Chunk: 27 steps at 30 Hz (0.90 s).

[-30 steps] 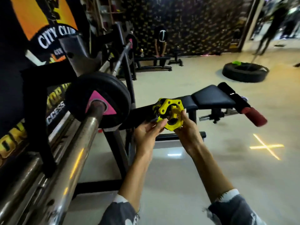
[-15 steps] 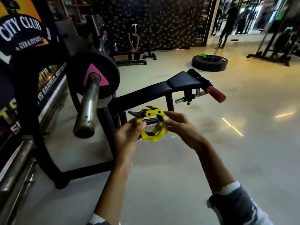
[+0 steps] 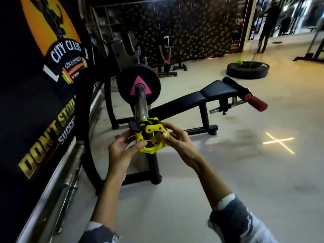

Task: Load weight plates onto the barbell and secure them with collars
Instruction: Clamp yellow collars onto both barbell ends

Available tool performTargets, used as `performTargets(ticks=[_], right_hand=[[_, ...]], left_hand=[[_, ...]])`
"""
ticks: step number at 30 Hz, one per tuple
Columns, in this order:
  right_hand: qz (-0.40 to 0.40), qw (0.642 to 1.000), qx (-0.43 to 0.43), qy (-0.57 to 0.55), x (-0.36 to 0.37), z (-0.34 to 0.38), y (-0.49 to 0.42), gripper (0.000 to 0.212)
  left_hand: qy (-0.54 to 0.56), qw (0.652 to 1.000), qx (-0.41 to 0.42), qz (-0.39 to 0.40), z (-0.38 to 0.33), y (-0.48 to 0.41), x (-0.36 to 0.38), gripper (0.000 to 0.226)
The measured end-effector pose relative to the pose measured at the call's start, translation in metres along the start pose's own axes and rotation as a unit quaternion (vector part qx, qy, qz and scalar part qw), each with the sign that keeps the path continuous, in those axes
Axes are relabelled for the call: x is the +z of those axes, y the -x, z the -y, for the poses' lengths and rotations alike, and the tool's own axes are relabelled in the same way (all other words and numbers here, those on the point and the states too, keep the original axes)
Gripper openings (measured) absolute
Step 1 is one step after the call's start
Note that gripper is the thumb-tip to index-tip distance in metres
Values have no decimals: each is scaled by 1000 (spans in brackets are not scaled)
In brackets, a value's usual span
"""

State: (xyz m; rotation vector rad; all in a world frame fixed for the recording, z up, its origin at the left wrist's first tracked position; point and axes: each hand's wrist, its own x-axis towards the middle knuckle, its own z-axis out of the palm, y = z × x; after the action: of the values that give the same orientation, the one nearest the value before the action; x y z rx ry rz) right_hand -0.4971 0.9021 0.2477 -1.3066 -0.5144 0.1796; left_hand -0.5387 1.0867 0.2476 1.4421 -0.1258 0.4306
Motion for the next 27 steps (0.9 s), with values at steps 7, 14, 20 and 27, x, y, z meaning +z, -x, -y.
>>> performTargets(ticks=[7, 14, 20, 27], right_hand=[[-23, 1000, -16, 4, 20, -25, -29, 43], [-65, 997, -44, -3, 23, -45, -31, 47], [-102, 994, -45, 1, 28, -54, -40, 45], [-125, 992, -7, 7, 19, -60, -100, 48]], left_hand=[[-41, 999, -2, 36, 3, -40, -31, 49], [-29, 993, 15, 111, 17, -62, -47, 45], [-7, 995, 20, 101, 39, -74, -49, 48], [84, 995, -21, 54, 55, -123, -38, 47]])
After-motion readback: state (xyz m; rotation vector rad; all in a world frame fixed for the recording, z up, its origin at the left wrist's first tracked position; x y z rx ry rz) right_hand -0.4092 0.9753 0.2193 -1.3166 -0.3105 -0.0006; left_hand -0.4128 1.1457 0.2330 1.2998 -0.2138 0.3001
